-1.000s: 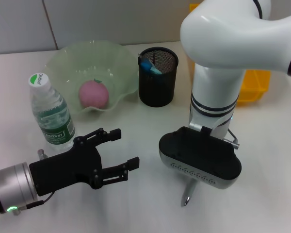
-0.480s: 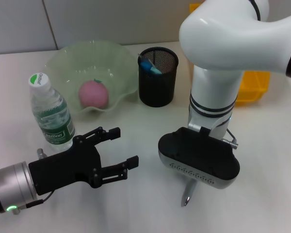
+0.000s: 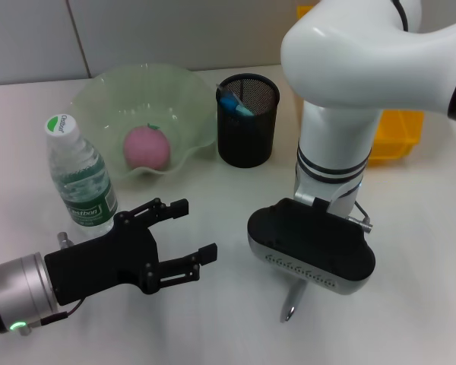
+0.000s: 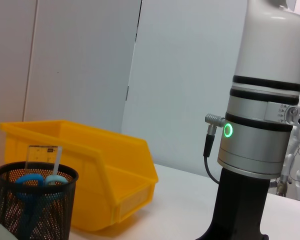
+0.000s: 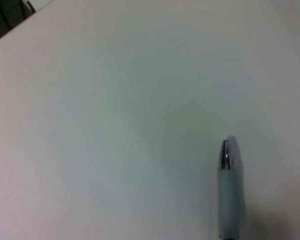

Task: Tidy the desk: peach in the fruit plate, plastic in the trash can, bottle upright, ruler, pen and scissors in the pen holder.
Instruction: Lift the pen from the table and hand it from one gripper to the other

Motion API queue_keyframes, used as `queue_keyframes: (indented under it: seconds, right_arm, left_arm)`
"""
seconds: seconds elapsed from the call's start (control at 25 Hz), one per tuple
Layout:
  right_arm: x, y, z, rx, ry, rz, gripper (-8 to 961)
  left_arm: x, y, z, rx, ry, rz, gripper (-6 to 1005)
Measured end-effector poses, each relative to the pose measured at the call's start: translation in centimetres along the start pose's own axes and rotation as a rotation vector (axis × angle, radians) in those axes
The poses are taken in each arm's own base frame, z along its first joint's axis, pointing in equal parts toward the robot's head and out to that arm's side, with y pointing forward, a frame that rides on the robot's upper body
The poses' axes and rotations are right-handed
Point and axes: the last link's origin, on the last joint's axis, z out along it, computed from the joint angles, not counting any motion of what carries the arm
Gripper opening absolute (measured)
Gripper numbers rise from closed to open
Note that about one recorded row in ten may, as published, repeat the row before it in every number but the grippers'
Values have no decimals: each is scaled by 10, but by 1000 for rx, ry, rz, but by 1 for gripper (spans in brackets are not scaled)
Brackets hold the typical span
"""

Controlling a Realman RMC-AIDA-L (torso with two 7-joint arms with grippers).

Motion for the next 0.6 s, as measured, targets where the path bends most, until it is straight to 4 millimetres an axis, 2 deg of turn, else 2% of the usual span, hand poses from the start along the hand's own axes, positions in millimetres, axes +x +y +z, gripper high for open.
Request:
queue_keyframes:
  seconds: [0.12,0.36,0.6]
  right_arm:
    - [0,-2,-2,18,-10,10,129]
    - [3,-6,-13,78,-49,56,130]
    - [15,-3,-29,177,-123,168,130]
  left_arm:
    - [0,0,0,0,0,1,813]
    - [2,-1,0,6,12,0,808]
    - [5,-1,0,7,30,0,802]
